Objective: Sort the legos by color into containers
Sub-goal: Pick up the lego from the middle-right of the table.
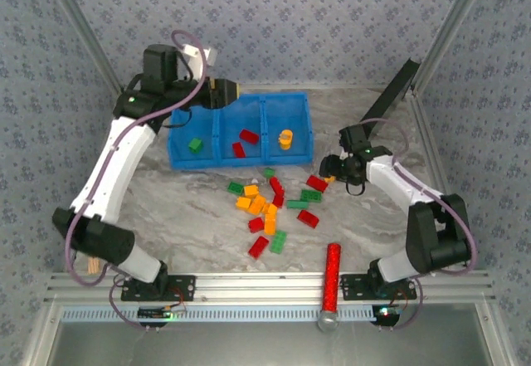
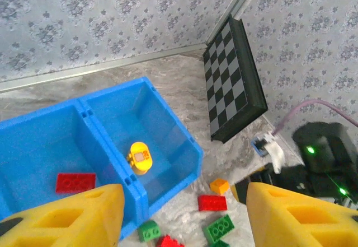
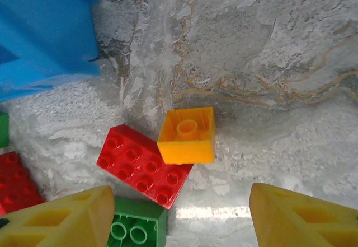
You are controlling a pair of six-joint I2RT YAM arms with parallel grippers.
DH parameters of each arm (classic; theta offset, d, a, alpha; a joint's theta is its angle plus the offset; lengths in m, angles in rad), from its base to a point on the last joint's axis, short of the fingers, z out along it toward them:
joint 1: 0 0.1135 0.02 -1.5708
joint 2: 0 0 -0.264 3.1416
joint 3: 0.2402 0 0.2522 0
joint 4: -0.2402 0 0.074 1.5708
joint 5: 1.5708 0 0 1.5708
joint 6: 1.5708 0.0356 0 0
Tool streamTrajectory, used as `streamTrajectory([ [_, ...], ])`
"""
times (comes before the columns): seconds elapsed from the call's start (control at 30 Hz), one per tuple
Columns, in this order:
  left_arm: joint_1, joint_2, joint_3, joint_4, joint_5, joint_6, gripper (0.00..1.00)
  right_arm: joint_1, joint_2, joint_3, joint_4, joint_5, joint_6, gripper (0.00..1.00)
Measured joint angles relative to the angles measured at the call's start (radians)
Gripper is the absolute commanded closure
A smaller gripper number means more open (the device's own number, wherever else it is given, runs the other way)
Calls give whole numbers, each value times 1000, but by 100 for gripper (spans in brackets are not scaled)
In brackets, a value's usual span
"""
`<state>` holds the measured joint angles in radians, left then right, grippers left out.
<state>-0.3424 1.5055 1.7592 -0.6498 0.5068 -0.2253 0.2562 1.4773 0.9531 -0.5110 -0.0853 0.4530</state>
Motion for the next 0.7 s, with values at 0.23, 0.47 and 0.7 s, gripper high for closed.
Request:
streamTrajectory([
  [0.23, 0, -144, -87, -140, -57, 59, 34, -37, 105, 38, 41, -35, -24, 35],
  [0.47, 0, -216, -176, -241, -112, 104, 33, -41, 182, 53, 69, -55, -39, 37],
  [0.7, 0, -222, -192, -272, -129, 113, 32, -41, 240, 66, 72, -61, -58, 46],
])
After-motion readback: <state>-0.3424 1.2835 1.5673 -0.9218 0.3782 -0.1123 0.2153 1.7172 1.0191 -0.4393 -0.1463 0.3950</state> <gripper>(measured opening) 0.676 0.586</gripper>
